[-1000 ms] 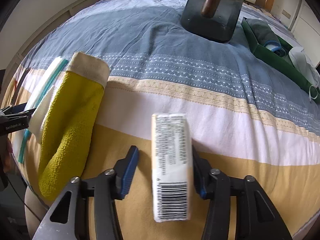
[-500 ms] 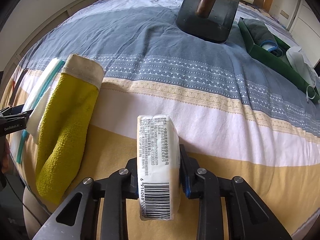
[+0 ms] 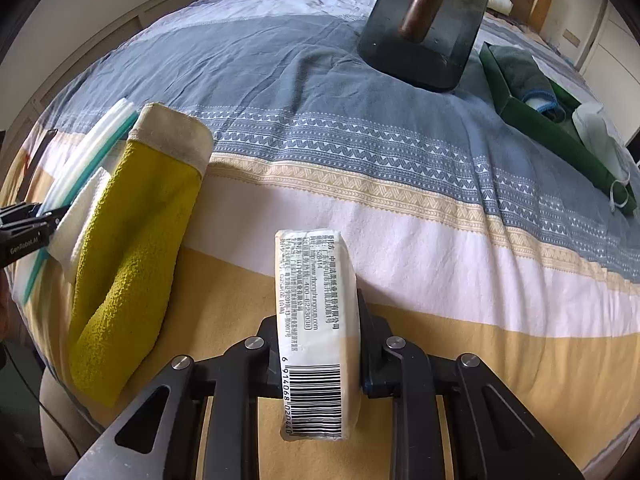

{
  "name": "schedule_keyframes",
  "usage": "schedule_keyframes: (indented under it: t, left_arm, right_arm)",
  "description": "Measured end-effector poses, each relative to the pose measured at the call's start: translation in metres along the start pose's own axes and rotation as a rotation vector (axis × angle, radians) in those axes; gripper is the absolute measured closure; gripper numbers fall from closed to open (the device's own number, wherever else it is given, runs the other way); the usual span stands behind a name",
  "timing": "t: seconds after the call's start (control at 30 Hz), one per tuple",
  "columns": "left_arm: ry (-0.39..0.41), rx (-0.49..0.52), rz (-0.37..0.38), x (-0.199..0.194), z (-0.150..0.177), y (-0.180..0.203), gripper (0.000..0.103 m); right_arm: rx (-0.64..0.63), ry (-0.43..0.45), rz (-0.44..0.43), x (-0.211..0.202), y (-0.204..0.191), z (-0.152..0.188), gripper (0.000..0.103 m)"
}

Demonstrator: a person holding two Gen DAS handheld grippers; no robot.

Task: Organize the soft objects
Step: 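Grasp the clear plastic bag with the left tool while the right tool grasps the tissue pack, then lift the plastic bag and tissue pack and carry them toward the tray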

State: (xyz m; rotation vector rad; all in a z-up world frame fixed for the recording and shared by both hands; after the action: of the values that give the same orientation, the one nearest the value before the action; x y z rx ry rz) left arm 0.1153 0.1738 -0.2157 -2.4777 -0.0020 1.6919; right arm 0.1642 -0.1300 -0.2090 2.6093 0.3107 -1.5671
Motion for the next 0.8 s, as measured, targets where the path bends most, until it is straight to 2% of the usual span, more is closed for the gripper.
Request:
schedule_keyframes:
  t: [0.17, 0.8]
  left_arm:
    - [0.01, 0.008, -0.008, -0.002, -0.001, -0.002, 0.093]
    - [0.029, -0.007, -0.059, -0.014, 0.002, -0.005, 0.096]
  right_arm:
    - [-0.009, 0.007, 0.003, -0.002, -0.001, 0.0, 0.081]
    - [-0.042, 0.03, -0.009, -0.011, -0.006, 0.003, 0.081]
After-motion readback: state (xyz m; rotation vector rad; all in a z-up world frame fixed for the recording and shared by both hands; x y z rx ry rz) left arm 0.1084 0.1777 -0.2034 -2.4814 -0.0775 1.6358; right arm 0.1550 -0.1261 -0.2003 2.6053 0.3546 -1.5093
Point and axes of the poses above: each gripper's, at about its wrist camera, not at the fingertips, and x roughly the way its jaws point, y to its right, z to its underside, the point moved 3 cm from there along x, roughly the way its jaws point, and after that the axes turned 9 degrees about x, right-handed, at the moved point
